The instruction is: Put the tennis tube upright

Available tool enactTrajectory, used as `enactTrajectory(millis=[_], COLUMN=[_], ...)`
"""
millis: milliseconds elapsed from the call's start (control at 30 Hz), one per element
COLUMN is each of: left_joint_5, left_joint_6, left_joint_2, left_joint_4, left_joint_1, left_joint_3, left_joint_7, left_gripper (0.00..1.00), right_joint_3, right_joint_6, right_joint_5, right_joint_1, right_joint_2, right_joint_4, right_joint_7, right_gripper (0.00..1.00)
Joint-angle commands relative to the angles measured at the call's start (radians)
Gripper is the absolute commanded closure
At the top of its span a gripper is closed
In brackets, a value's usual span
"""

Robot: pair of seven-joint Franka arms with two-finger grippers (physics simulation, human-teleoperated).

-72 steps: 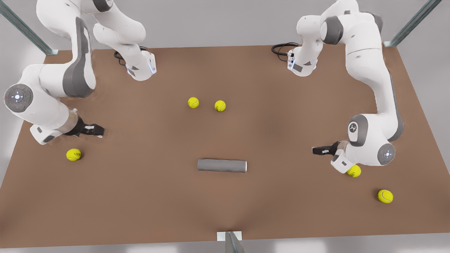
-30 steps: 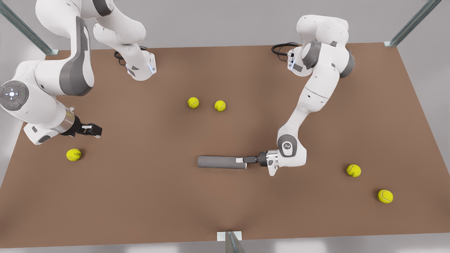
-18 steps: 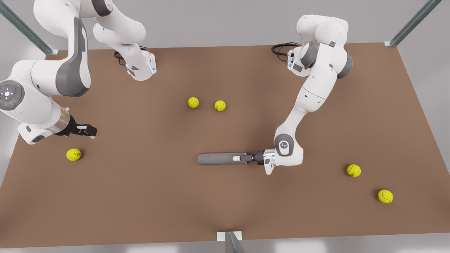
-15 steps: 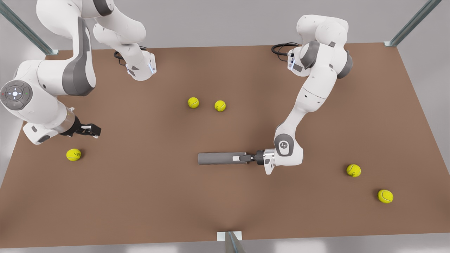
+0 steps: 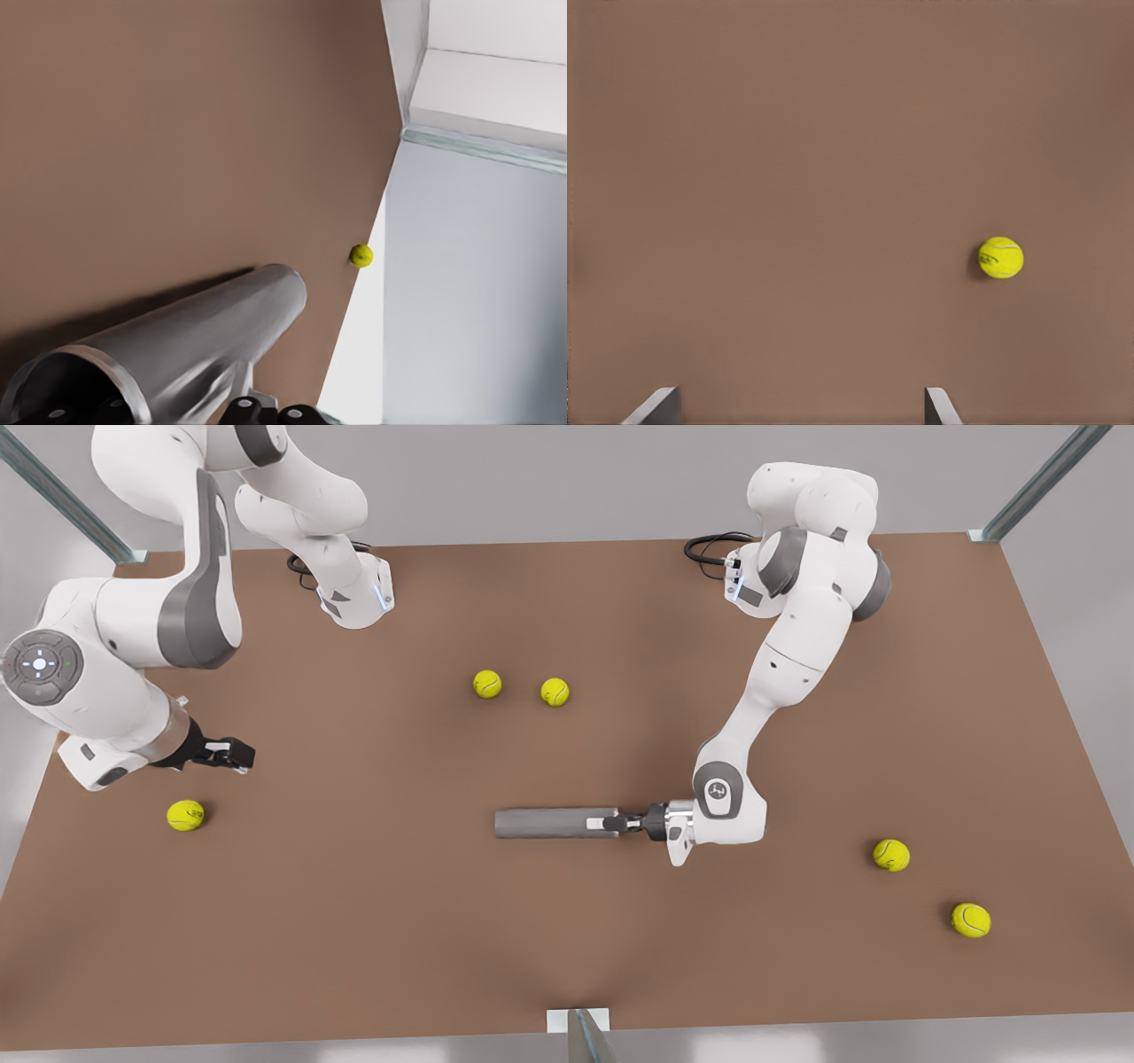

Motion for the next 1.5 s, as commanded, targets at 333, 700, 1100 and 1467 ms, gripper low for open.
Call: enactTrajectory(millis=[333, 700, 1100, 1467], left_joint_5=[0.053, 0.088, 0.105, 0.390], left_joint_6=[-0.051, -0.092, -0.127, -0.129], left_joint_2=[-0.036, -0.055, -0.131, -0.406], left_joint_4=[0.000, 0.000, -0.037, -0.155], left_joint_1=[0.002, 0.002, 0.003, 0.003], left_joint_3=[0.002, 0.003, 0.052, 0.120], left_joint_7=[-0.048, -0.105, -0.120, -0.413], left_gripper=[0.64, 0.79, 0.79, 0.79], right_joint_3=[0.000, 0.000, 0.000, 0.000], right_joint_6=[0.000, 0.000, 0.002, 0.002], right_joint_5=[-0.002, -0.002, -0.002, -0.002], right_joint_1=[-0.008, 0.015, 0.012, 0.013], right_joint_2=[0.000, 0.005, 0.005, 0.005], right_joint_4=[0.000, 0.000, 0.002, 0.002], right_joint_7=[0.000, 0.008, 0.004, 0.008], right_gripper=[0.00, 0.00, 0.00, 0.00])
